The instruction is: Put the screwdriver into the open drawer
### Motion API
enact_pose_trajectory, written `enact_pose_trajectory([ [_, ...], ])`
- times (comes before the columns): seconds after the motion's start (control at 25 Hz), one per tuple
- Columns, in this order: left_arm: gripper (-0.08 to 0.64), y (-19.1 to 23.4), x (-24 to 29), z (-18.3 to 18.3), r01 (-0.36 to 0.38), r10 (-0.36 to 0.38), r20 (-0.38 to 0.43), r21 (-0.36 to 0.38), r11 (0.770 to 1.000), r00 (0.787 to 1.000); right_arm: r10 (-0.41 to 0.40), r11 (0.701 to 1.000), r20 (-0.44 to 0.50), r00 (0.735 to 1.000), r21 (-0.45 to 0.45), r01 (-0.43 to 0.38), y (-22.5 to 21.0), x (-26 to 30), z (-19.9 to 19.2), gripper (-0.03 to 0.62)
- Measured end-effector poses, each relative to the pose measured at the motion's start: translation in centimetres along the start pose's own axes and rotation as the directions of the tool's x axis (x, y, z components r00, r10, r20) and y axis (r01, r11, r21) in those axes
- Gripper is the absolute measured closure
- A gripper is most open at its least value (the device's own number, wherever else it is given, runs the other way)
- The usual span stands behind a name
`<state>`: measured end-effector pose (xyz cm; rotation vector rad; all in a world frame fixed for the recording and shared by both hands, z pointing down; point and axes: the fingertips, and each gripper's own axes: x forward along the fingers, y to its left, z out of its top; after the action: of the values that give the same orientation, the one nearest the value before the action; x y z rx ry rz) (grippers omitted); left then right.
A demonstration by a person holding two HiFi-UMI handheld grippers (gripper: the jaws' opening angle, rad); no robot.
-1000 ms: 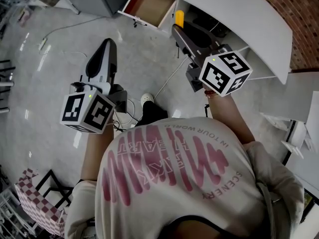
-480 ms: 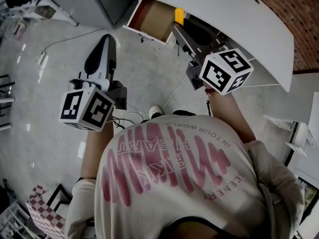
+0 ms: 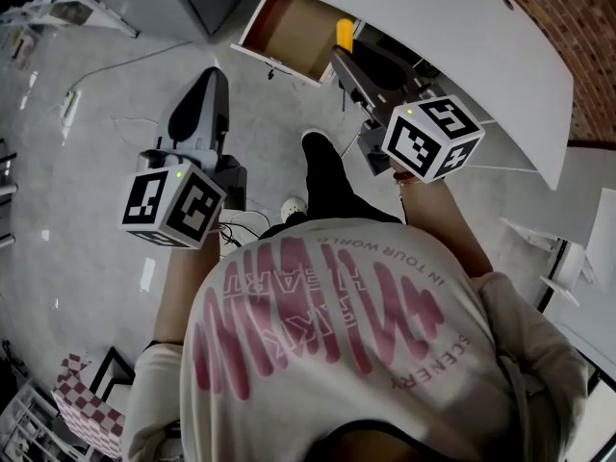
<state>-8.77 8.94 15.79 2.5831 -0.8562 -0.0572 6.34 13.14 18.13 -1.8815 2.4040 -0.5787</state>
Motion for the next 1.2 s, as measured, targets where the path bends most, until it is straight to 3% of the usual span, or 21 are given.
enact_pose_trajectory([
  [0.4, 0.558, 7.0, 7.3, 0.4, -0.172, 0.172, 0.005, -0.025, 0.985, 0.985, 0.117, 0.992, -0.052, 0.992, 0.043, -0.115, -6.9, 10.3, 1.6, 0.499],
  [0.72, 0.558, 11.0, 12.8, -0.1, -0.294, 0.296, 0.006, -0.091, 0.952, 0.955, 0.241, 0.97, -0.13, 0.962, 0.044, -0.237, -10.3, 18.2, 2.6, 0.499],
  [1.0, 0.558, 14.0, 15.0, -2.3, -0.379, 0.381, -0.014, -0.134, 0.915, 0.924, 0.331, 0.943, -0.285, 0.9, 0.054, -0.329, -11.0, 23.2, -2.8, 0.499],
  [1.2, 0.558, 14.8, 15.2, -4.4, -0.425, 0.424, -0.04, -0.169, 0.889, 0.905, 0.375, 0.919, -0.414, 0.829, 0.046, -0.392, -10.7, 24.4, -8.6, 0.497],
])
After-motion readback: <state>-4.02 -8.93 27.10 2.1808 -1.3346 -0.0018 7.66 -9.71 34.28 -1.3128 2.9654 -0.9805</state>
